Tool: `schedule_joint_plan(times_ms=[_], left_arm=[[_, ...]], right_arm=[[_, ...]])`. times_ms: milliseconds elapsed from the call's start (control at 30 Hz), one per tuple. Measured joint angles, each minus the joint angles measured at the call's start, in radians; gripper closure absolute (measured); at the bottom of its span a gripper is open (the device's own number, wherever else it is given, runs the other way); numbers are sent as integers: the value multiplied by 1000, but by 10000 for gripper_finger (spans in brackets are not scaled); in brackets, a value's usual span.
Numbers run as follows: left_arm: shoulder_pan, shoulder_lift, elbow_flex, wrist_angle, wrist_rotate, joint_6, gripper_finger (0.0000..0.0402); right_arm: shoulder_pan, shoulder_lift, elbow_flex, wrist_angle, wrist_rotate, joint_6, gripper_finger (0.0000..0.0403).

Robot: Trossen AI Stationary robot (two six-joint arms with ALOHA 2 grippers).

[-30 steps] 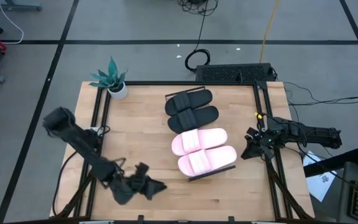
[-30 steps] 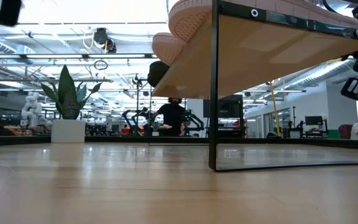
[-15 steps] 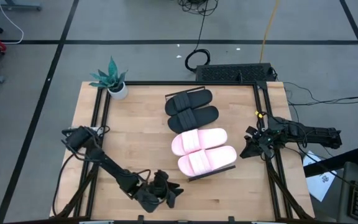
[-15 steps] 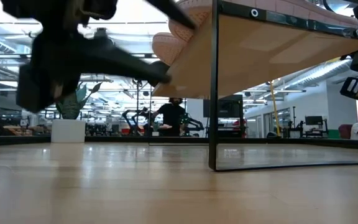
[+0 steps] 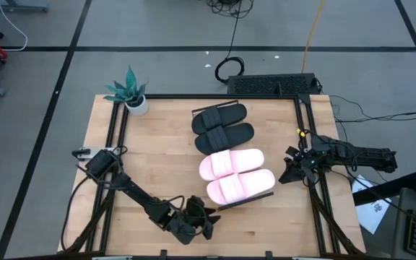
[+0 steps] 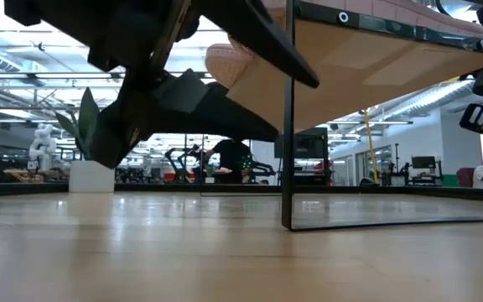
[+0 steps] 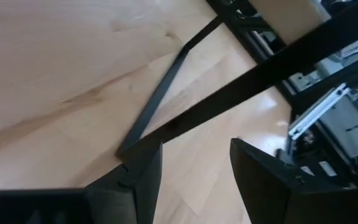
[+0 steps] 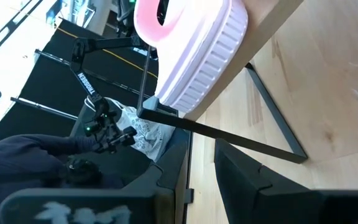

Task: Pick and place slides into the shelf
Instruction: Adjust the shelf

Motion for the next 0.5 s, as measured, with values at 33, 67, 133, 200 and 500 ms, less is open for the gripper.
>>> schedule_joint_plan(times_ms=[33, 67, 133, 200, 500], left_arm=[[-1, 0, 0, -10, -5, 1, 215], [-1, 0, 0, -21, -10, 0, 215], [1, 0, 0, -38, -18, -1, 215], [6, 0, 0, -43, -40, 1, 215], [31, 0, 0, -42, -40, 45, 215]], right_arm=[[0, 0, 1, 0, 0, -1, 330], [0, 0, 1, -1, 0, -2, 330], [0, 0, 1, -1, 0, -3, 330], [0, 0, 1, -2, 0, -6, 330], [0, 0, 2, -9, 0, -6, 330]])
